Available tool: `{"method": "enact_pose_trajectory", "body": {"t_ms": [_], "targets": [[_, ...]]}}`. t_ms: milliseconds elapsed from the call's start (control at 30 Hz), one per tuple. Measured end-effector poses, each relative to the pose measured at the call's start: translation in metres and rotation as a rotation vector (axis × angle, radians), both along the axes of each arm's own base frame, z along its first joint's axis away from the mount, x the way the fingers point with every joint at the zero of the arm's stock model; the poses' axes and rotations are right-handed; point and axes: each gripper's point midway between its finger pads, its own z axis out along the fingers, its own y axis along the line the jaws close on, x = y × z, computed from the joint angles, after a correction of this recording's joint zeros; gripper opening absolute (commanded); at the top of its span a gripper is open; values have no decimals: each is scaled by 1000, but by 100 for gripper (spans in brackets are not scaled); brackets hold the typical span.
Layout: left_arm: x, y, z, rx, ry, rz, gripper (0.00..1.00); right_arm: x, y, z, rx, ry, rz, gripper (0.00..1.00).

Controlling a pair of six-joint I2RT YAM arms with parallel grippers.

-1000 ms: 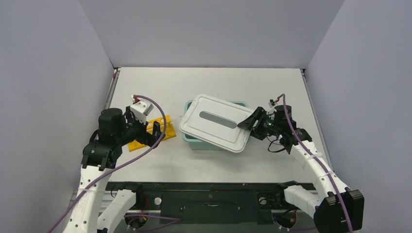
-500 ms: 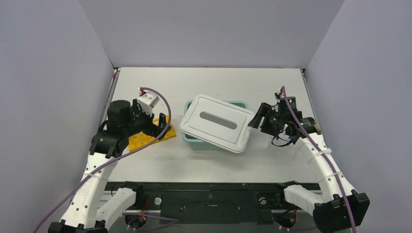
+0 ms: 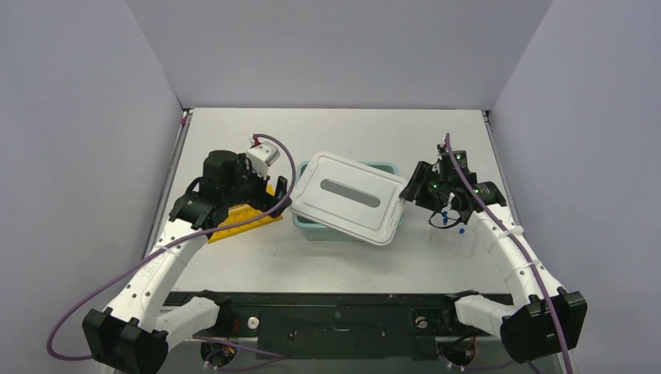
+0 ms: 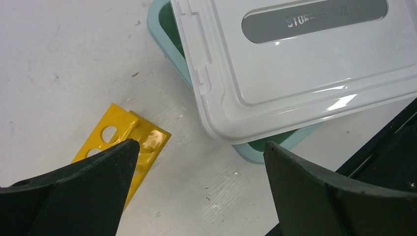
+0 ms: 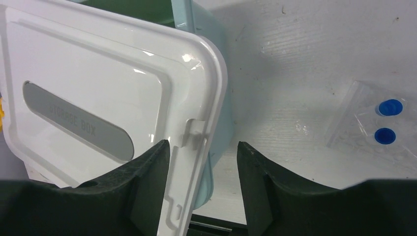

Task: Organize the chemistry lab equipment
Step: Close the lid of the storage box.

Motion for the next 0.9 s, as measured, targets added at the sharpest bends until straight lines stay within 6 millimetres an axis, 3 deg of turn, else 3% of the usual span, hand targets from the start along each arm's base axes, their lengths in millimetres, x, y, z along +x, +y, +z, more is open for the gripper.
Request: {"method": "enact_pose_trajectory", "body": {"t_ms": [200,333,533,900], "targets": [[6,-12,-12,28,5,-22,88,9,8,3,17,-29,2,47],[4,-12,-25,61,5,-29,84,17,8,-6,8,-13,-8,45],[-1,-10,-43,105,19,-43,81,29,10,-19,-6,9,-15,41],[-3,-12,-51,132,5,-76,79,50,10,-16,-35,-2,-10,36]]}}
